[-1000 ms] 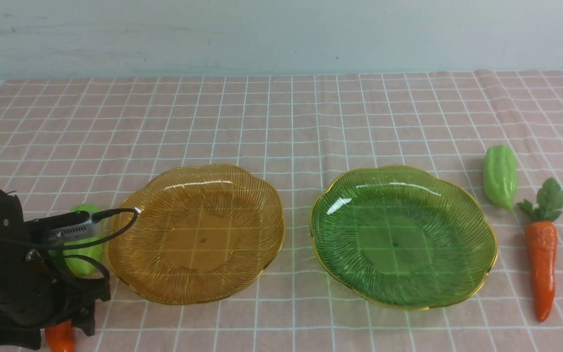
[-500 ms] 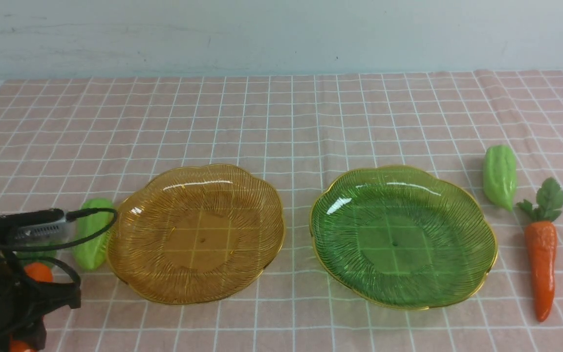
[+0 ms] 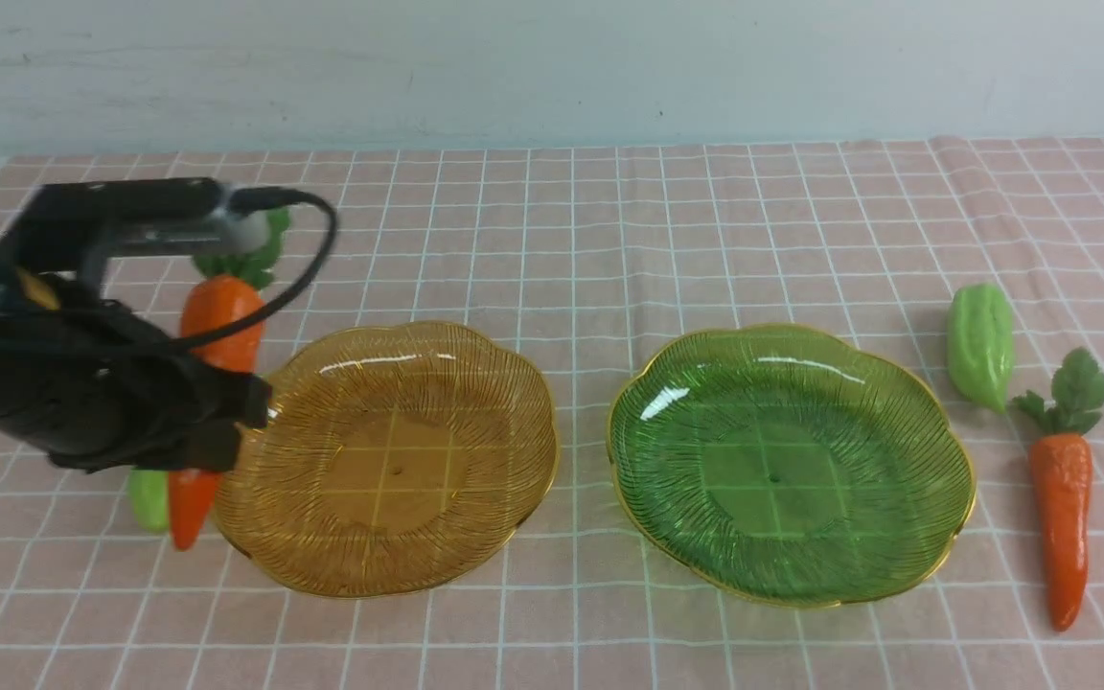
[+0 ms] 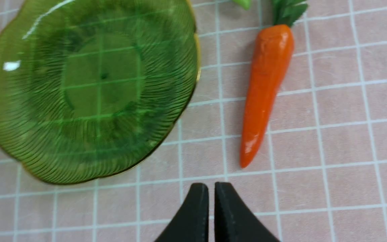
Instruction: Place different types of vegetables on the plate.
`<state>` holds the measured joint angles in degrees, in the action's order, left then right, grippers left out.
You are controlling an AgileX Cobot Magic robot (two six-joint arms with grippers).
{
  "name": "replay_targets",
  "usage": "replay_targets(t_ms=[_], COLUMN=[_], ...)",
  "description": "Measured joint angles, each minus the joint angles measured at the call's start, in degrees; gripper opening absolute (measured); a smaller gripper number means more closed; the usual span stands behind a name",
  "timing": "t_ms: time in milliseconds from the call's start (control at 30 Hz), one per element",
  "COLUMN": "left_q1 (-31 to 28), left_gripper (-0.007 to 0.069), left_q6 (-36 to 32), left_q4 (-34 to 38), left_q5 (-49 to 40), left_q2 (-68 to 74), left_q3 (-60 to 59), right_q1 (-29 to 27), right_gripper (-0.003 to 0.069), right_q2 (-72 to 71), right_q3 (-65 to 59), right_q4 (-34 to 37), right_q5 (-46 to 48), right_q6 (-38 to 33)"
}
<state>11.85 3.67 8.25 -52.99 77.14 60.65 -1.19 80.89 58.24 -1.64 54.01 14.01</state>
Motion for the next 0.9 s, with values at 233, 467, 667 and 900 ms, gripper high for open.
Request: replay_targets(t_ms=[233,467,667,900], left_q1=[3.90,3.91,3.91,3.58], left_gripper=[0.0176,0.0231,0.0442,0.0347], left_q6=[0.00,0.00,0.00,2.29], left_q4=[-1.50,-2.54,-2.72,-10.65], left_q5=[2.74,3.22,3.20,-6.46], left_q2=[16.62,26.71,28.34,27.64], left_q3=[9.21,16.05,16.69,25.60], right_q1=[0.00,0.00,0.00,6.02], right_gripper=[0.0488,0.0511,0.0301,0.0302], right_q2=[13.88,25.95,23.51,10.29], right_q3=[3.05,5.45,7.47,13.76], right_q4=[-0.41,-1.30,0.08,12.09], right_q5=[-5.00,-6.63,-2.75,-3.20], right_q6=[0.04,-0.16,-1.75,-5.94])
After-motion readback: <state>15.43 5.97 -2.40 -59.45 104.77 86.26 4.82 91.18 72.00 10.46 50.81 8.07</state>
